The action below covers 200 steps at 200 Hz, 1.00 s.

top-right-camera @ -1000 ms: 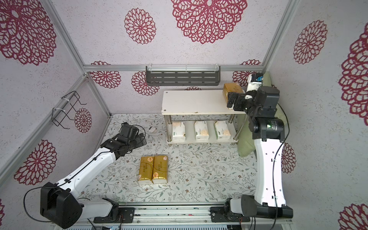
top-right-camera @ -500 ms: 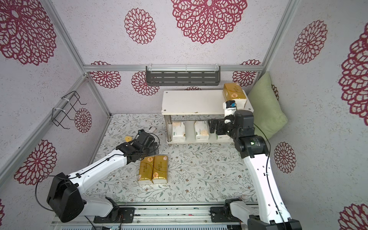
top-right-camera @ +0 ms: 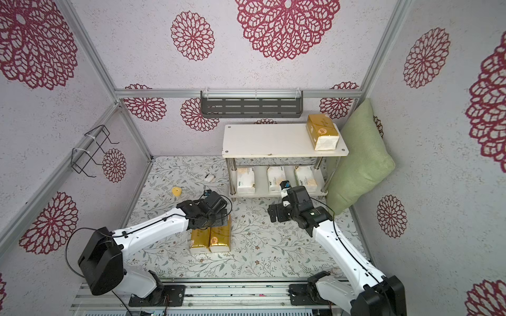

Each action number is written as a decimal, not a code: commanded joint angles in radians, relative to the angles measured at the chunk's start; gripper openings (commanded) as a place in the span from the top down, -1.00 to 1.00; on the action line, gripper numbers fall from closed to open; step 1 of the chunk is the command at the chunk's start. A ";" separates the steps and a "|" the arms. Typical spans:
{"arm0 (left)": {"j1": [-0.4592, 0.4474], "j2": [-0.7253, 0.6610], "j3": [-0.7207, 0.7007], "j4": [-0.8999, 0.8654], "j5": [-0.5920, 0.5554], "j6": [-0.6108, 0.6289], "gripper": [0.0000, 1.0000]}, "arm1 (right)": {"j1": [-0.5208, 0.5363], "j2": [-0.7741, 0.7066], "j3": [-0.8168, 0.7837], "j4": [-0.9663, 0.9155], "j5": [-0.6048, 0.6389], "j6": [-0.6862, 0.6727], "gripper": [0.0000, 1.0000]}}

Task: Place the tissue boxes on the shelf by color
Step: Adjust the box of tissues at the center of the board.

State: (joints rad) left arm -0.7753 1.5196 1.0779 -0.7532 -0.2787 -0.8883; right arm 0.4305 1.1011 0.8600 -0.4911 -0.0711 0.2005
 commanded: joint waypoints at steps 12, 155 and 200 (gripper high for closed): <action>-0.022 0.036 0.043 -0.030 0.029 -0.005 -0.95 | 0.052 0.065 -0.027 0.086 0.081 0.023 -0.98; -0.038 0.165 0.087 -0.033 0.059 -0.006 -0.96 | 0.119 0.165 -0.099 0.174 0.336 0.047 -0.98; -0.044 0.202 0.116 -0.035 0.065 0.011 -0.98 | 0.119 0.150 -0.134 0.186 0.328 0.043 -0.98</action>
State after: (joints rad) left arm -0.8074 1.6936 1.1698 -0.7742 -0.2214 -0.8883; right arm 0.5449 1.2720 0.7368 -0.3313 0.2344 0.2539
